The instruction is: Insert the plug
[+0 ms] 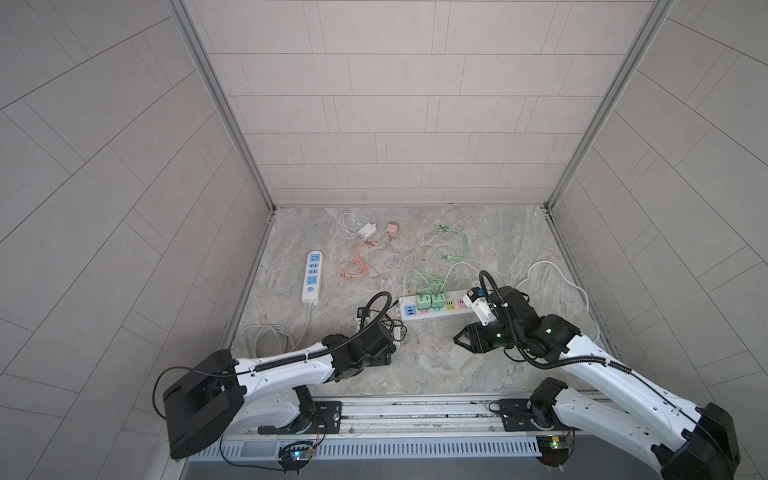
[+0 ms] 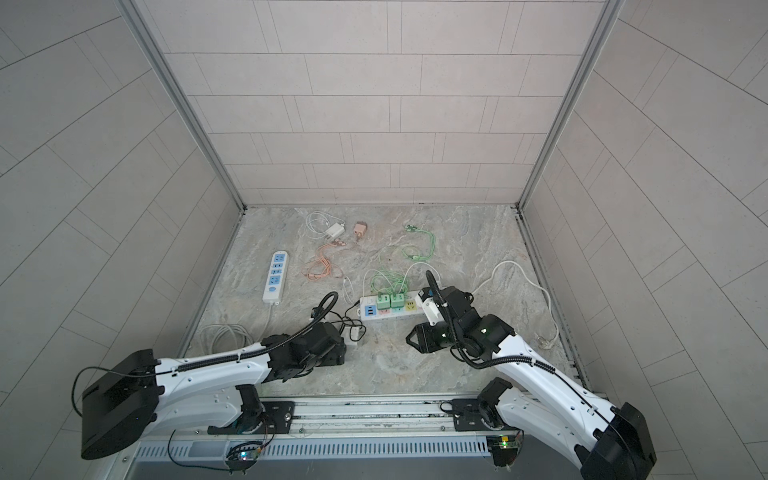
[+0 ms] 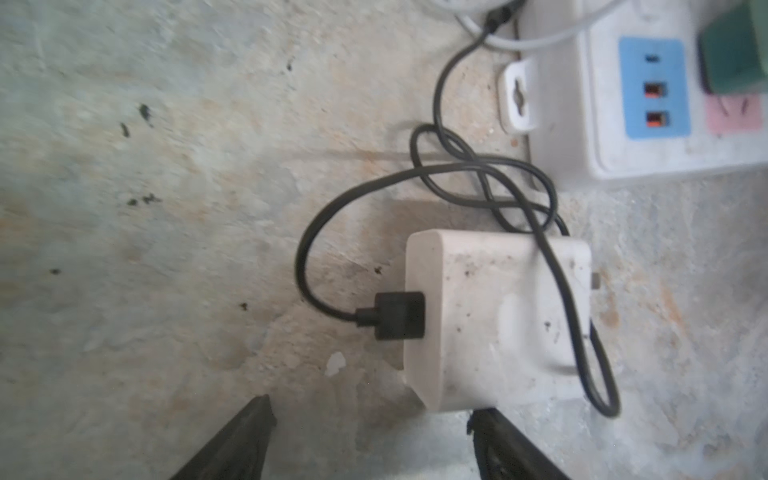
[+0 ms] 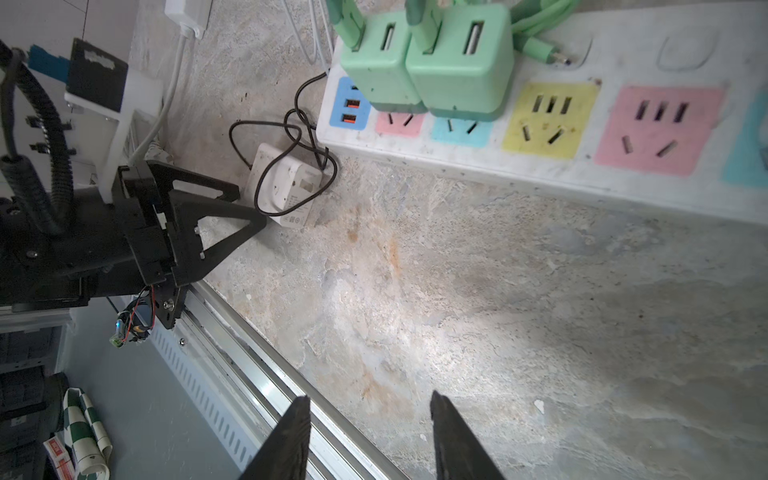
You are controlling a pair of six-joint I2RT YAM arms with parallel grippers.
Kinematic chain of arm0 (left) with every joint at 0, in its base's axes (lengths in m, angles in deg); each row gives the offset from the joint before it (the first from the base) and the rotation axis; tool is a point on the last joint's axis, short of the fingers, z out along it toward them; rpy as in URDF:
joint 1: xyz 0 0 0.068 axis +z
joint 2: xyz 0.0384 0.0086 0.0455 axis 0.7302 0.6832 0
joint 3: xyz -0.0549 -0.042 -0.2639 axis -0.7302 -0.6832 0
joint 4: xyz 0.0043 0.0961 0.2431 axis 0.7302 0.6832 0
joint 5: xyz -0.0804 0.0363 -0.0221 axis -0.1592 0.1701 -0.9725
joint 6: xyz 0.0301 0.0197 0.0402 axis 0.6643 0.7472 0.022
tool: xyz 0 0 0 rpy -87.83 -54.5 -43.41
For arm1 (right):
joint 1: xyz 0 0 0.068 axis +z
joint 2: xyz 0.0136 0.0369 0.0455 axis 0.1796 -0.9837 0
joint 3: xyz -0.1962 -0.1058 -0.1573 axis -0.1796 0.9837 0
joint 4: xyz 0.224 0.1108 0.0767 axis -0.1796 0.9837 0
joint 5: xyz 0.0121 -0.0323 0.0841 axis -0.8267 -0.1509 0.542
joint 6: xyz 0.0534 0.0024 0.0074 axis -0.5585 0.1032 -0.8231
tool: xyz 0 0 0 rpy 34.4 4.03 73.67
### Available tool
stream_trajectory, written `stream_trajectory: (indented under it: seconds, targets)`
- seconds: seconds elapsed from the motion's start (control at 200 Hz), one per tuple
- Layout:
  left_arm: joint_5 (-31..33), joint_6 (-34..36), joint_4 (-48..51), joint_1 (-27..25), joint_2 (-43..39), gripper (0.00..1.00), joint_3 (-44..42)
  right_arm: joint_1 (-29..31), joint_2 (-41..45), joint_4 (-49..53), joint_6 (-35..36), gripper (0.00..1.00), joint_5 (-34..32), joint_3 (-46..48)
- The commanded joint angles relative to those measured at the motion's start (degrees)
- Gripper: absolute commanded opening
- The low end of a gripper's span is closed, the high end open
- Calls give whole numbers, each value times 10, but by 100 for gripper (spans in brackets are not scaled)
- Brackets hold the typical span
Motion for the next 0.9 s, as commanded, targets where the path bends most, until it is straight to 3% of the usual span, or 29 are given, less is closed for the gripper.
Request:
stream_trajectory:
  seconds: [0.0, 0.145, 0.4, 0.63, 0.896]
  targets:
    - [-3, 19, 14, 41, 5, 82, -19, 34, -11, -13, 13, 47, -11, -4]
    - [-29, 50, -22, 93, 27, 82, -26, 92, -51, -46, 22, 47, -38, -7]
    - [-40, 81, -38, 128, 57, 82, -1, 148, -147, -146, 5, 47, -96, -45]
    - [-74, 95, -15, 132, 73, 82, 37, 153, -281, -200, -44, 46, -129, -114]
    - [-79, 72, -37, 133, 26, 82, 19, 152, -432, -228, -82, 42, -97, -214]
